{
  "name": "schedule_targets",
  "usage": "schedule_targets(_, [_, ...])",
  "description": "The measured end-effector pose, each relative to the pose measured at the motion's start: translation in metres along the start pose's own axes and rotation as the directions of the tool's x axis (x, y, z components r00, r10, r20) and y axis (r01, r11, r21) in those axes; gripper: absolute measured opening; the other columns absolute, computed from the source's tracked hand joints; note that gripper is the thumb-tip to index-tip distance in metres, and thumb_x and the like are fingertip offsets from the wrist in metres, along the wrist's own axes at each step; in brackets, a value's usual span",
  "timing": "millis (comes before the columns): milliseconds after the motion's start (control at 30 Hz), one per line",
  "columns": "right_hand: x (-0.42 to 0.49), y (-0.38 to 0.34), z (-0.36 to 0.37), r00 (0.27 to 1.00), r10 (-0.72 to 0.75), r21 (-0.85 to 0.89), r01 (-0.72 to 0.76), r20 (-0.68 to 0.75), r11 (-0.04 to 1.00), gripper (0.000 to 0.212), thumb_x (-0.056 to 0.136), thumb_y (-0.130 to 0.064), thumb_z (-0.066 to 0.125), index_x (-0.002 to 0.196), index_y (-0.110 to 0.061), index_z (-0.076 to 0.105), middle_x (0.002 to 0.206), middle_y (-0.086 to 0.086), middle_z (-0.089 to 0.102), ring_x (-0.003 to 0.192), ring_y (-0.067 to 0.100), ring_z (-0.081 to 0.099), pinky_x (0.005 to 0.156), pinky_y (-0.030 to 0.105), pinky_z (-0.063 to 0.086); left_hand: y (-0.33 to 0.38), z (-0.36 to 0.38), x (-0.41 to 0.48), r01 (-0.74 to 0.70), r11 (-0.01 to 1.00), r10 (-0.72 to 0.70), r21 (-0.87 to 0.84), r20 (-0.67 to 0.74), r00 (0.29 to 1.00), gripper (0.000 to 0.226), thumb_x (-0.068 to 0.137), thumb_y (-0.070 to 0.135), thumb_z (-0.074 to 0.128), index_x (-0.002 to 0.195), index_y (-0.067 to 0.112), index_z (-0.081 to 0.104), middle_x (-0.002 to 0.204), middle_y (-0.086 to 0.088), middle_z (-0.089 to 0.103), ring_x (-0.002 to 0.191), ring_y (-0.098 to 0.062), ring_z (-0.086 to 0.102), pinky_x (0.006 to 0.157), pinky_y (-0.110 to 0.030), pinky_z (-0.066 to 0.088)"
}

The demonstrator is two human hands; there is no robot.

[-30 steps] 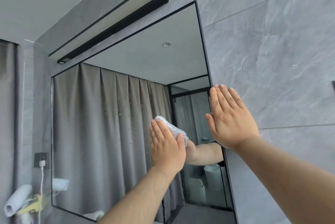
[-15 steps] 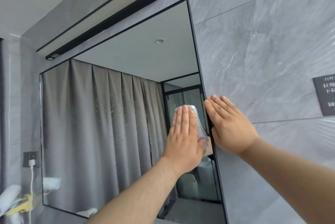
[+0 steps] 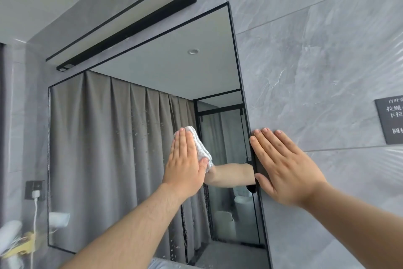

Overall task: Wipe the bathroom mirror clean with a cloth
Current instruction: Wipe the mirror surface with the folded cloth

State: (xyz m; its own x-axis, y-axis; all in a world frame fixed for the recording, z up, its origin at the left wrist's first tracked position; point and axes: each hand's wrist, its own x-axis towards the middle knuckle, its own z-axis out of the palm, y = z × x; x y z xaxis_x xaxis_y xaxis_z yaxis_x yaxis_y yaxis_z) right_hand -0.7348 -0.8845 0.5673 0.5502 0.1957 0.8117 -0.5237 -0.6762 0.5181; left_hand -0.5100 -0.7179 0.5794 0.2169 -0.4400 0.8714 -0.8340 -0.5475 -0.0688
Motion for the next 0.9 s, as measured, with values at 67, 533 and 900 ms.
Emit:
schedule_targets(67, [-0.003,0.0,0.0,1.0,-0.001,-0.006,0.001,-0.002,1.0,0.08,0.092,-0.049,0.038,0.151,0.004,0.031,0.158,0.024,0.03,0.147,0.04,0.028,0.119,0.054,0.022,0.0,0.01,-0.006,-0.026,1.0,0.026,-0.015,-0.041,0.999,0.075,0.096,0.043,0.009,0.145,0.01,-0.038,0.159,-0.015,-0.029,0.15,-0.026,-0.022,0.122,-0.042,-0.006])
schedule_targets(533, [-0.007,-0.002,0.002,0.999,0.006,-0.005,-0.006,-0.033,1.0,0.079,0.093,-0.048,0.036,0.151,0.005,0.029,0.159,0.023,0.028,0.148,0.039,0.025,0.119,0.054,0.023,0.065,-0.011,-0.017,-0.371,0.923,0.369,0.104,0.036,0.929,0.075,0.101,0.044,0.017,0.152,-0.001,-0.015,0.16,-0.02,-0.024,0.149,-0.029,-0.024,0.123,-0.046,-0.005])
schedule_targets(900, [-0.006,-0.005,-0.001,1.0,0.017,-0.007,-0.017,0.017,1.0,0.08,0.089,-0.049,0.038,0.152,0.001,0.033,0.157,0.024,0.032,0.147,0.04,0.029,0.12,0.054,0.021,-0.001,0.015,-0.01,0.219,0.965,-0.232,-0.147,-0.076,0.97,0.078,0.091,0.048,0.005,0.154,0.008,-0.019,0.163,-0.01,-0.02,0.149,-0.016,-0.022,0.123,-0.034,-0.01])
